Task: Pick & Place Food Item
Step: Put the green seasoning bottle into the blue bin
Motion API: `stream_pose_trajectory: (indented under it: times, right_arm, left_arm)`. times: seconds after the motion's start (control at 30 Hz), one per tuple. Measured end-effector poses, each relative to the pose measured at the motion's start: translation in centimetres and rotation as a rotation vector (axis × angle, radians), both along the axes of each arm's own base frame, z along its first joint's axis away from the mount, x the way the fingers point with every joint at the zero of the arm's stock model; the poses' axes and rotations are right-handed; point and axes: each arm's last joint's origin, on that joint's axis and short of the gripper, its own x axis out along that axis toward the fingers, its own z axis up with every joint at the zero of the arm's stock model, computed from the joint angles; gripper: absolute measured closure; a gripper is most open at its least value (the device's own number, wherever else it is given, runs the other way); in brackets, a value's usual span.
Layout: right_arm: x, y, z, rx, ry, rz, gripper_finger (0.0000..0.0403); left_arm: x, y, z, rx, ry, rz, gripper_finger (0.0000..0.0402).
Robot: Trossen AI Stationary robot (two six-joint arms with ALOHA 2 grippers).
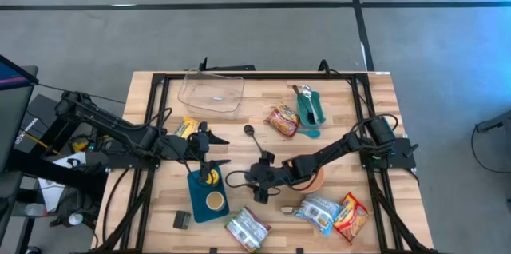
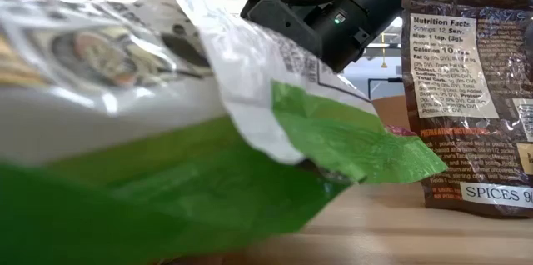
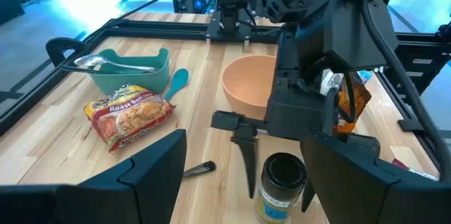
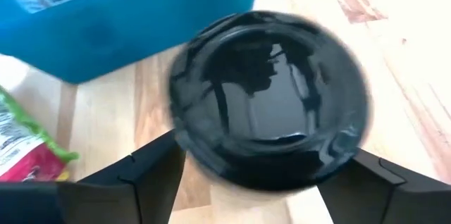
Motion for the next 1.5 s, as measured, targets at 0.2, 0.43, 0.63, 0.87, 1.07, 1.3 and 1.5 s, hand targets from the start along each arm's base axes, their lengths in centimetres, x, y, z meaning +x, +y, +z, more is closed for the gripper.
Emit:
stream_pose_trajectory:
  times: [0.2, 0.43, 0.63, 0.87, 1.07, 1.3, 1.5]
  right_arm:
    - [0.0, 0.0, 0.0, -0.001, 0.004, -0.001, 0.0152]
    - [0.0, 0.0, 0.0, -0.001, 0.003, -0.001, 0.0207]
    - [0.0, 0.0, 0.0, -0.004, 0.003, 0.002, 0.0245]
    - [0.0, 0.0, 0.0, -0.007, 0.004, 0.005, 0.0237]
    - [0.0, 0.0, 0.0, -0.024, 0.006, 0.02, 0.0242]
    - [-0.1, -0.1, 0.2, -0.037, 0.009, 0.031, 0.0245]
    - [-0.5, -0.2, 2.1, -0.032, -0.017, 0.028, 0.0247]
  left_arm:
    - [0.0, 0.0, 0.0, -0.001, 0.0, -0.003, 0.0128]
    - [0.0, 0.0, 0.0, 0.0, 0.0, -0.003, 0.0128]
    - [0.0, 0.0, 0.0, 0.001, 0.0, -0.003, 0.0128]
    - [0.0, 0.0, 0.0, 0.003, 0.0, 0.002, 0.0128]
    - [0.0, 0.0, -0.2, 0.009, -0.007, -0.001, 0.0128]
    - [-0.2, 0.1, -1.6, 0.048, -0.013, -0.016, 0.0128]
    - [-0.2, 0.1, -1.6, 0.058, -0.018, -0.02, 0.0128]
